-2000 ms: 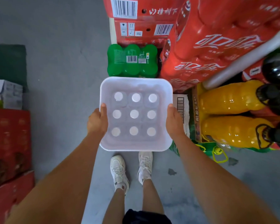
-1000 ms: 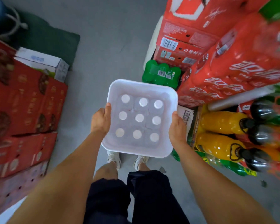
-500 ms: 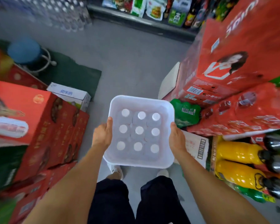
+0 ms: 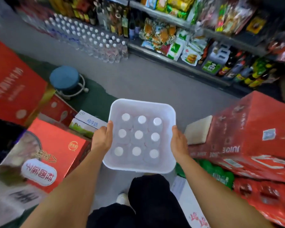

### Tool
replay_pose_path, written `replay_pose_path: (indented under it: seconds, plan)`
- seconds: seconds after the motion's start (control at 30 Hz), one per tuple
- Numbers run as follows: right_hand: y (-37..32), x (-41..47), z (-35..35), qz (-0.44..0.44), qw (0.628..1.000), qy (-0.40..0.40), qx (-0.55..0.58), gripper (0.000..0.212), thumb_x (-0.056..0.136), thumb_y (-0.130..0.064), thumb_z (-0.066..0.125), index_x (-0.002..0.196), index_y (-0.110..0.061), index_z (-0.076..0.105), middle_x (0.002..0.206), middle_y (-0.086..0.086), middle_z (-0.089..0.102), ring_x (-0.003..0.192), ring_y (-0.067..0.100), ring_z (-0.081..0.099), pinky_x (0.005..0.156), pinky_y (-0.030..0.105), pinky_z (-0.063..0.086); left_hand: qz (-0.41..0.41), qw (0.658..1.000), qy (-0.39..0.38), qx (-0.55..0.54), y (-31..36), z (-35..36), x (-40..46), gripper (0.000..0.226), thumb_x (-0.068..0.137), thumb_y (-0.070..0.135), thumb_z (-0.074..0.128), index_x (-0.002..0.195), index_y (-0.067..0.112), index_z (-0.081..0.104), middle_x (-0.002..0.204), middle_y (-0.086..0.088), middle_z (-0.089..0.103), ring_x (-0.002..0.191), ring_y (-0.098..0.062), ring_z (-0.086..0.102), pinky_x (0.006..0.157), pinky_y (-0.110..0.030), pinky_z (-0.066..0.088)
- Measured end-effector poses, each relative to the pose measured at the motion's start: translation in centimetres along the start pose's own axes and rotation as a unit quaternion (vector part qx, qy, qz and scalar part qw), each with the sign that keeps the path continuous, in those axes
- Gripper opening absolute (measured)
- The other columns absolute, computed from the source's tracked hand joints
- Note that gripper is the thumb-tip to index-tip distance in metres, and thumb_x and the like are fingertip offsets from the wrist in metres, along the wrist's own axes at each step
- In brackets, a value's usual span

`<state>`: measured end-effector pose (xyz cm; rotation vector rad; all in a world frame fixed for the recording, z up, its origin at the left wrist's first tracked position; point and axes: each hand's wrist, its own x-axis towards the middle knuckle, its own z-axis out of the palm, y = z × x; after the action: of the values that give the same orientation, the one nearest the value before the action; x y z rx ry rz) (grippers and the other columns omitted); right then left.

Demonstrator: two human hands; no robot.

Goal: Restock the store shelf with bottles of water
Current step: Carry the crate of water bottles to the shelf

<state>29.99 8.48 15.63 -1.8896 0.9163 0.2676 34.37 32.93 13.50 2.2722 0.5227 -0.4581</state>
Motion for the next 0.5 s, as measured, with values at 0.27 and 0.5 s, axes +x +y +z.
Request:
replay_pose_path:
  seconds: [0.27, 0.5]
  plan:
    - [-13.4, 14.6, 3.3, -0.068, 0.993, -0.073, -0.067, 0.045, 0.104, -0.031, 0.026, 0.111, -0.001, 0.058, 0.123, 0.021, 0.058, 0.114, 0.034, 0.051, 0.094, 0.038, 0.037, -0.079, 0.994, 0.053, -0.057, 7.3, -1.7, 12.4, 0.065, 0.098, 0.057, 0.022, 0.071, 0.005, 0.051, 0.084, -0.017, 0.059, 0.084, -0.034, 0.056, 0.074, -0.039, 0.040]
    - [-23.9, 24.5, 6.4, -0.114, 0.983, -0.101, -0.101, 0.053, 0.104, -0.040, 0.027, 0.124, 0.003, 0.051, 0.123, 0.023, 0.055, 0.114, 0.035, 0.051, 0.081, 0.029, 0.033, -0.104, 0.987, 0.075, -0.094, 13.4, -4.3, 23.3, 0.063, 0.098, 0.057, 0.023, 0.079, 0.005, 0.053, 0.090, -0.016, 0.056, 0.081, -0.030, 0.051, 0.075, -0.037, 0.039]
